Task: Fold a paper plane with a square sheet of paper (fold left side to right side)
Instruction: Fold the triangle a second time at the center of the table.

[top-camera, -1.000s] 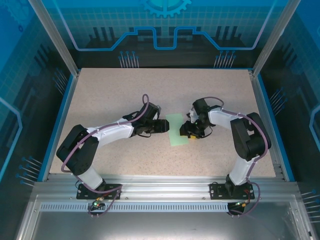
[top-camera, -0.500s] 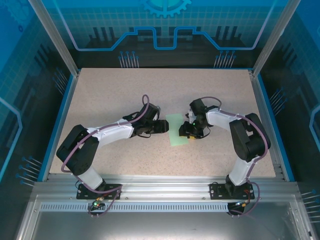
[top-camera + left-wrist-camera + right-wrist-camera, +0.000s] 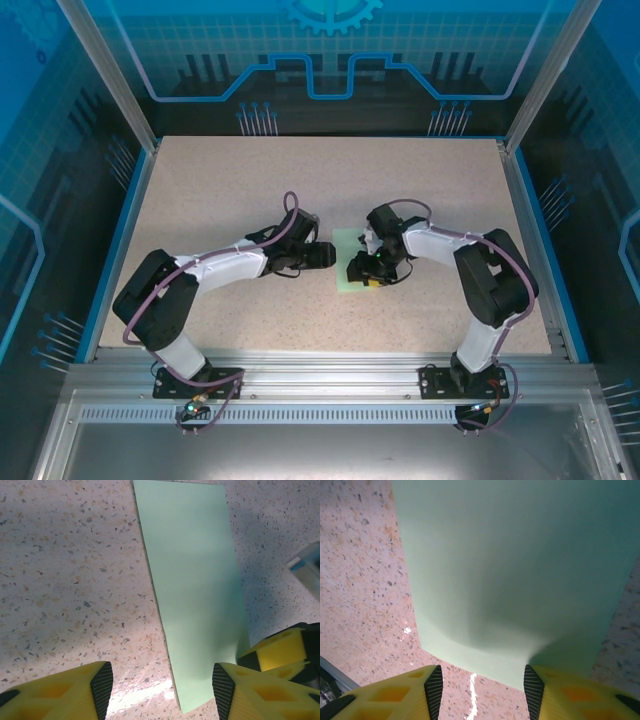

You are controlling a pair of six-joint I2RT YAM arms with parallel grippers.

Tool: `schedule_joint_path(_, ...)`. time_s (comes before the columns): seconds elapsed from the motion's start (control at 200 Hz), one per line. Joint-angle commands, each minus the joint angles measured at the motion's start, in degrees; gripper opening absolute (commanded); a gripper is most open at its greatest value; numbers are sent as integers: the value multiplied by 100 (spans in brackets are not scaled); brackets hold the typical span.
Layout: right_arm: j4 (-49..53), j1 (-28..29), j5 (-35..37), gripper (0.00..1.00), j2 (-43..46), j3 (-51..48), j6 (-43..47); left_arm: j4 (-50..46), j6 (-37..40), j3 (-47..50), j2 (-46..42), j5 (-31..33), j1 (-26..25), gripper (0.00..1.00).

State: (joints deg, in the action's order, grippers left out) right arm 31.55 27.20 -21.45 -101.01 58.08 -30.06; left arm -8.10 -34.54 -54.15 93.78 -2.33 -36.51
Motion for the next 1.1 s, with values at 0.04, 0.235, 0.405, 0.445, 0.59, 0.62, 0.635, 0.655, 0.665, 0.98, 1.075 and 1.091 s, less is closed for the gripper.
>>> schedule_joint_path(0.04, 185, -539, -33, 55, 372, 335, 445, 150, 88, 174, -358, 58, -49, 60)
schedule_joint_path(0.235, 27, -930, -51, 62, -178, 1104, 785, 544, -212, 291, -215, -322, -42, 59)
schedule_joint_path(0.405, 69, -989, -79, 61, -700, 1529, 660, 722, -342, -4, 255, -783, -180, 57)
schedule_joint_path(0.445, 71, -989, -95, 60, -733, 1530, 631, 733, -342, -94, 363, -889, -213, 57)
schedule_joint_path(0.59, 160, -991, 84, 61, -668, 1387, 607, 521, -301, -403, 749, -993, -317, 56)
schedule_joint_path(0.62, 168, -989, 107, 61, -649, 1358, 627, 479, -303, -433, 814, -985, -321, 56)
schedule_joint_path(0.635, 174, -993, 108, 61, -640, 1333, 625, 469, -309, -445, 836, -986, -329, 56)
schedule_joint_path(0.655, 176, -1000, 106, 61, -617, 1310, 633, 454, -318, -462, 884, -989, -335, 56)
schedule_joint_path(0.665, 176, -998, 111, 61, -614, 1293, 640, 438, -323, -469, 894, -982, -338, 56)
schedule_joint_path(0.98, 220, -1019, 106, 61, -541, 1187, 667, 410, -343, -718, 1338, -1174, -404, 55)
schedule_joint_path(1.075, 235, -1015, 113, 61, -542, 1201, 664, 312, -334, -746, 1404, -1115, -401, 55)
schedule_joint_path(1.091, 237, -1023, 116, 61, -545, 1205, 675, 291, -327, -746, 1406, -1093, -408, 55)
